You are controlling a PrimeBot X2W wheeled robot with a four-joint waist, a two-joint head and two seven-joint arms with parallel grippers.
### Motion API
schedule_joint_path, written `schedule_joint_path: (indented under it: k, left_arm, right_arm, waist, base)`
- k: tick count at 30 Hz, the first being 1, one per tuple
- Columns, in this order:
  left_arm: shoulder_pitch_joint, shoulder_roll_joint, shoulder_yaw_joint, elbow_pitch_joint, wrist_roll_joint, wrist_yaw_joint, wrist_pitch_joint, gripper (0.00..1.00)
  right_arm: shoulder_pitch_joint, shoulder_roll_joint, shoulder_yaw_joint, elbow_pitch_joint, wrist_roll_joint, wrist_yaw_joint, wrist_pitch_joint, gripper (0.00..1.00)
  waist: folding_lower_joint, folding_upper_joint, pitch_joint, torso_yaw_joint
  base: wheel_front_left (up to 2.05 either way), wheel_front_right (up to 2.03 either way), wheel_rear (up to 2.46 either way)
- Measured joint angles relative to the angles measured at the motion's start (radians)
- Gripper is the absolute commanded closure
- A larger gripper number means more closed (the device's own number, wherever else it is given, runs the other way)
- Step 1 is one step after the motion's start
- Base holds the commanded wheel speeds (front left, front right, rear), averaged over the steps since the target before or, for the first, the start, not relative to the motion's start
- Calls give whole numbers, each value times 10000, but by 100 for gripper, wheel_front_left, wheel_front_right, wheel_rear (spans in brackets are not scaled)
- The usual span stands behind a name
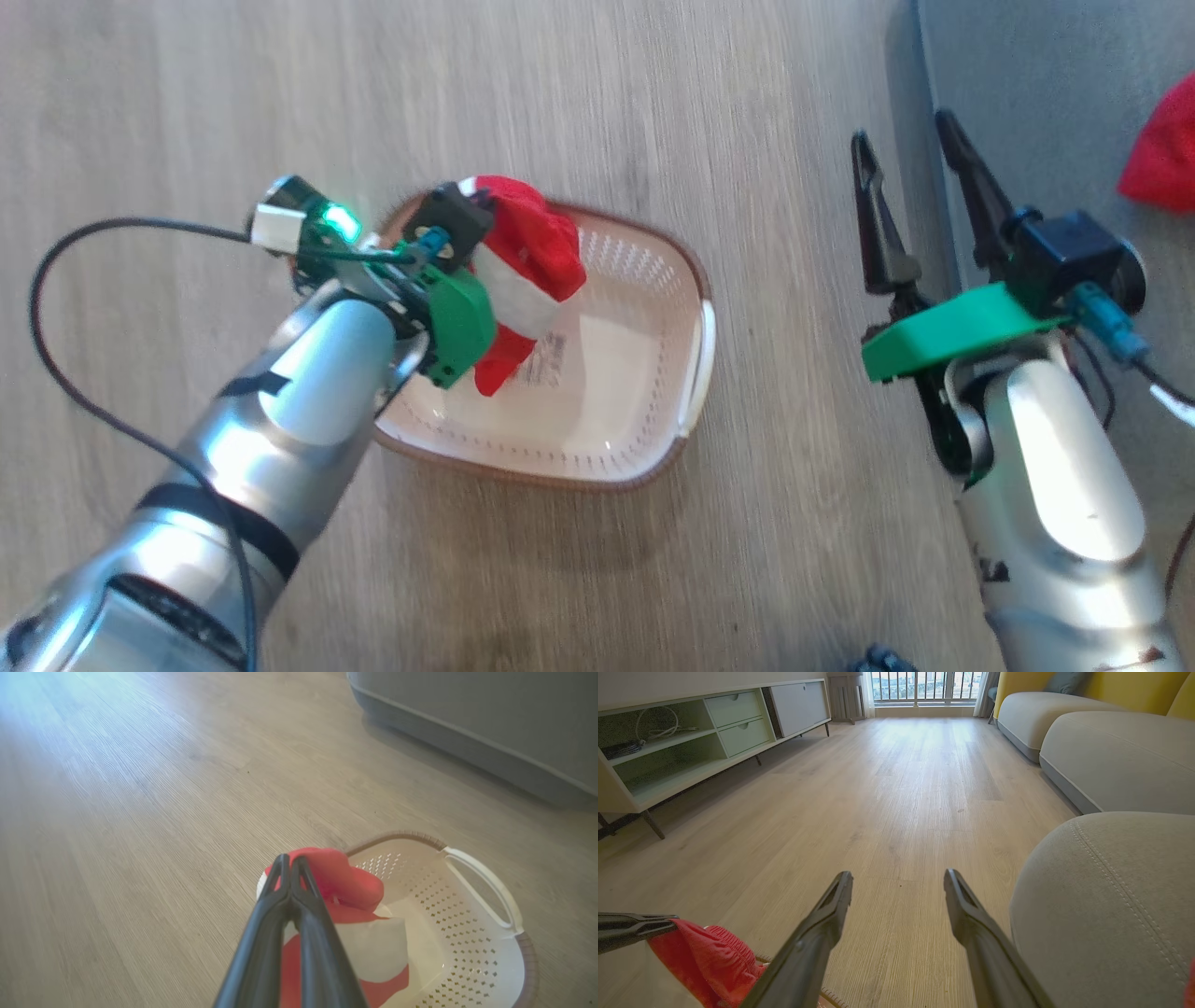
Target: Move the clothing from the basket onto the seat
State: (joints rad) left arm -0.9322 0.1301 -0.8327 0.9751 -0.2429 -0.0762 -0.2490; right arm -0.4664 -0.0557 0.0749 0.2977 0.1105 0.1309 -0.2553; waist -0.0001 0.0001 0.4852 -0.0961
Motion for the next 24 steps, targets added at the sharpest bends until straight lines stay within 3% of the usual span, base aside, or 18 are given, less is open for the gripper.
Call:
schedule_joint_path:
  k: [13, 24]
  left_arm:
    - [843, -765, 500, -830, -945, 199, 0, 100]
    - [941, -899, 539, -1979, -1720, 811, 247, 100]
  right_arm:
    - [1004, 2, -113, 1154, -61, 0, 0, 0]
    - [1350, 2, 29, 1822, -23, 0, 0, 0]
  waist:
    - [0, 0, -2804, 549]
    - [0, 0, -4522, 623]
  base:
    - [0, 0, 0]
    - [0, 0, 0]
